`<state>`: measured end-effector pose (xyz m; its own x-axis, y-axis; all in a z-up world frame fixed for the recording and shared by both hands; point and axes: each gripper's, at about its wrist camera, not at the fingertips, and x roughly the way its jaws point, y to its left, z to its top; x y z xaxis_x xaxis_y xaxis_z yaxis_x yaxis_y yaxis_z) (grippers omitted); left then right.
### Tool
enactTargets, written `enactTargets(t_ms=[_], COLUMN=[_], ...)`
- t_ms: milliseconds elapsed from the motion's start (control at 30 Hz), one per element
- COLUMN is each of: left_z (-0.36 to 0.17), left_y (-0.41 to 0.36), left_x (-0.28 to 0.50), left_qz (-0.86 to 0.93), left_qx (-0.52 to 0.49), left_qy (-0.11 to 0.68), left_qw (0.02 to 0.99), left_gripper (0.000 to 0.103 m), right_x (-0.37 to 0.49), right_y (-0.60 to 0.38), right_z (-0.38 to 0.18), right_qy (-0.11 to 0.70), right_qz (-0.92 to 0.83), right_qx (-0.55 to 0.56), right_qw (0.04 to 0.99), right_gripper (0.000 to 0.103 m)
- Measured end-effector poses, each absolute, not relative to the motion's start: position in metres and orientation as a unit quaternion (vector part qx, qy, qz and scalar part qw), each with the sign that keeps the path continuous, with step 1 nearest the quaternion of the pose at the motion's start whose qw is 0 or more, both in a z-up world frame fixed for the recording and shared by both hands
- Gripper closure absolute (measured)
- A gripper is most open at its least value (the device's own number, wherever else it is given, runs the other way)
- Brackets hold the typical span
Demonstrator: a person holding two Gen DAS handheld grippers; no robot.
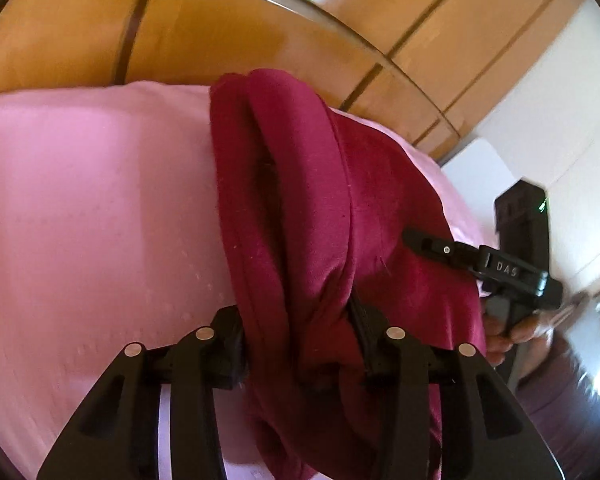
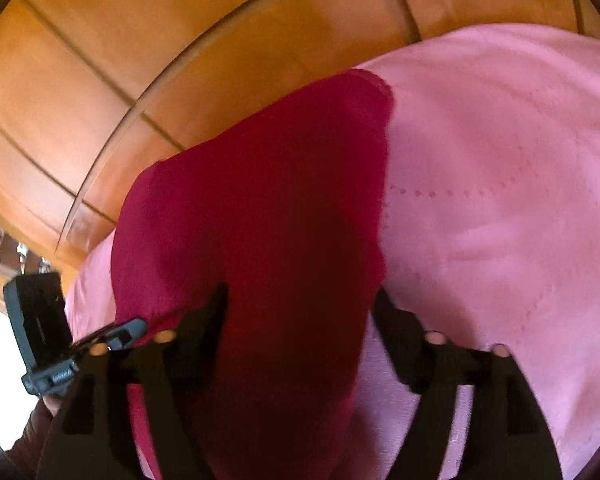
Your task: Fold small clothes
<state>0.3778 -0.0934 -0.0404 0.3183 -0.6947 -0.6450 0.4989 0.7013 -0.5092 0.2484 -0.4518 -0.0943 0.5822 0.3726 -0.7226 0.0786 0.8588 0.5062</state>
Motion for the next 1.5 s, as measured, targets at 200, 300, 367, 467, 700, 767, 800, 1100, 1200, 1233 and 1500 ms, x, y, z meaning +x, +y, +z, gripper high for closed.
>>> enactTargets(t_ms=[200, 300, 367, 467, 700, 767, 800, 1100, 1200, 1233, 1500], left_z=[-0.016, 0.001, 0.009, 0.014, 0.022, 0.026, 0.027, 0.032, 0.031, 0.031, 0.033], left_y=[-0.082, -0.076, -0.072, -0.063, -0.039, -0.037, -0.035, -0.034, -0.032, -0.032, -0.036], left_x=[0.355, 0.336, 0.319, 0.295, 0.239, 0.222, 0.214, 0.167, 0.160, 0.157, 0.145], left_qz=[-0.312, -0.269, -0.233, -0.189, -0.107, -0.094, -0.091, -0.062, -0.060, -0.058, -0.054], left_qx=[-0.098, -0.074, -0.055, -0.047, -0.016, -0.010, -0.010, 0.011, 0.004, 0.005, 0.017], left_qy=[0.432, 0.411, 0.396, 0.384, 0.359, 0.345, 0.340, 0.318, 0.323, 0.322, 0.314], left_qw=[0.841, 0.868, 0.887, 0.903, 0.927, 0.934, 0.936, 0.946, 0.944, 0.945, 0.948], left_gripper=[0.048, 0.037, 0.033, 0.027, 0.019, 0.011, 0.011, 0.004, 0.004, 0.004, 0.004], right_x=[0.212, 0.189, 0.167, 0.153, 0.117, 0.106, 0.103, 0.070, 0.065, 0.063, 0.055], right_y=[-0.447, -0.433, -0.420, -0.382, -0.317, -0.305, -0.302, -0.293, -0.293, -0.293, -0.288], right_z=[-0.053, -0.037, -0.027, -0.020, -0.018, -0.021, -0.023, -0.025, -0.021, -0.021, -0.017], right_qy=[0.418, 0.402, 0.384, 0.371, 0.353, 0.351, 0.351, 0.344, 0.342, 0.340, 0.339], right_qz=[-0.004, -0.047, -0.057, -0.074, -0.094, -0.098, -0.101, -0.137, -0.141, -0.141, -0.135], right_qx=[0.199, 0.175, 0.172, 0.151, 0.095, 0.084, 0.081, 0.084, 0.092, 0.094, 0.088], right_qw=[0.886, 0.898, 0.905, 0.913, 0.926, 0.927, 0.927, 0.925, 0.925, 0.925, 0.927], right_gripper=[0.012, 0.008, 0.005, 0.003, 0.002, 0.002, 0.002, 0.002, 0.002, 0.002, 0.002])
